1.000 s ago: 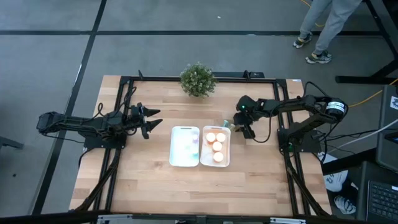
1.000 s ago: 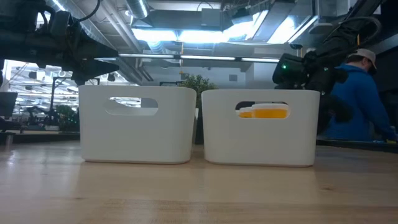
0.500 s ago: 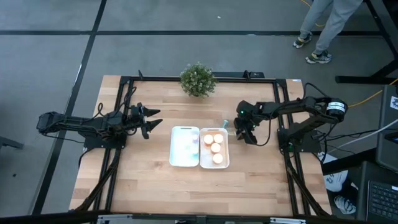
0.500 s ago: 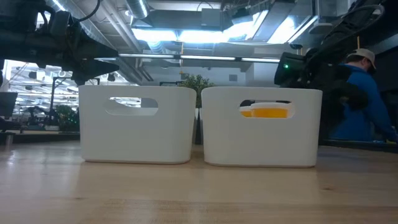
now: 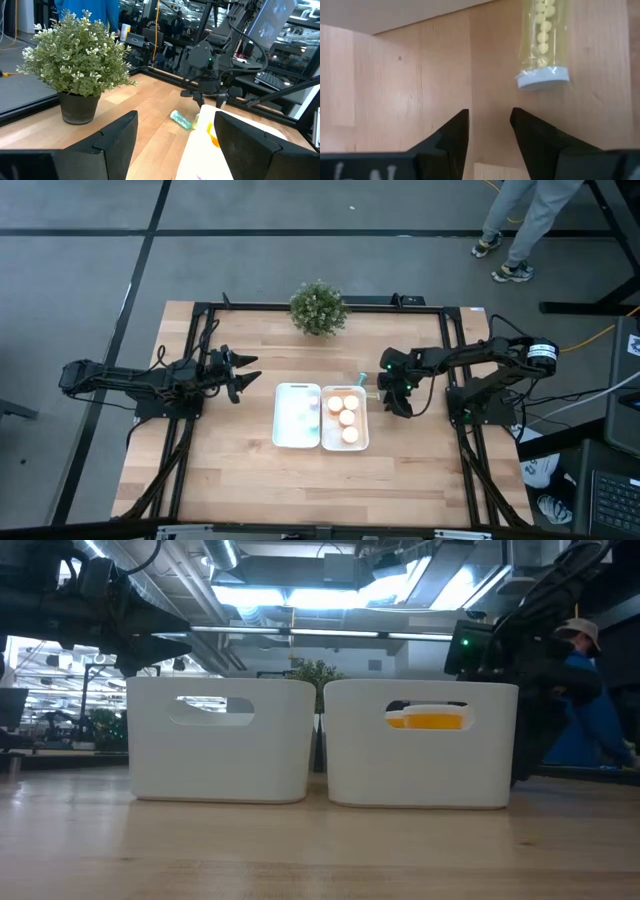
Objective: Pick and place medicine bottles into bin by pill shape (circle, oval)
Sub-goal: Put the yellow tablet bottle into the left white bin
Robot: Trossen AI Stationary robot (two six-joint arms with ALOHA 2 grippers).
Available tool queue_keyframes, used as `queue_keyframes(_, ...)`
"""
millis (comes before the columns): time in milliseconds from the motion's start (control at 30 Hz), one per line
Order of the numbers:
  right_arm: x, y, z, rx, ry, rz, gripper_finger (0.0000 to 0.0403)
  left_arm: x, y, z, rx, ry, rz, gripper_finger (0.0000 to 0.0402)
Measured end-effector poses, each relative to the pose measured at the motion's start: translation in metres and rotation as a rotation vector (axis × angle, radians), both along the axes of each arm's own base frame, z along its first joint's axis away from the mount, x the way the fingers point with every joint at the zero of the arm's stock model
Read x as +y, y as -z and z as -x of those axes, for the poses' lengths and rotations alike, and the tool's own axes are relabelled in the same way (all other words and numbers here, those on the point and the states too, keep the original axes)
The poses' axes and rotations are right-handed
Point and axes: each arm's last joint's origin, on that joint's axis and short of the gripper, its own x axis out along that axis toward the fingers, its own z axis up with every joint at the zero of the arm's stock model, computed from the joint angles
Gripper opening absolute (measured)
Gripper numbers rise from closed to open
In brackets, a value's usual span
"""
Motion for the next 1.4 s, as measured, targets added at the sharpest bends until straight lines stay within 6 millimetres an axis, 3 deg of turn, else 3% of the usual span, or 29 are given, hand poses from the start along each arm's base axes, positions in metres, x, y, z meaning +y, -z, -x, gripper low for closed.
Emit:
queue_keyframes(367,-0.003,-0.002,-0.002,-0.017,-0.028,0.099,0.016,0.0,0.0,0.0,0.0,0.0,0.0,0.0255)
queue_keyframes(533,-0.013,-0.023,0.001,0.039,-0.034,0.338,0.0161,0.0,0.0,0.0,0.0,0.0,0.0,0.0255)
queue_keyframes(633,-0.017,-0.045,0.002,0.045,0.024,0.444,0.0161,0.0,0.0,0.0,0.0,0.0,0.0,0.0255)
queue_keyframes(800,-0.011,-0.069,0.013,-0.023,0.108,0.412,0.0161,0.0,0.0,0.0,-0.001,0.0,0.0,0.0255)
queue_keyframes(933,0.004,-0.075,0.028,-0.045,0.2,0.333,0.0161,0.0,0.0,0.0,0.0,0.0,0.0,0.0255)
queue_keyframes(1200,0.014,-0.103,0.034,-0.266,0.315,0.398,0.0161,0.0,0.0,0.0,0.0,0.0,0.0,0.0255)
queue_keyframes(1400,0.014,-0.111,0.033,-0.356,0.321,0.402,0.0161,0.0,0.0,0.0,0.0,0.0,0.0,0.0255)
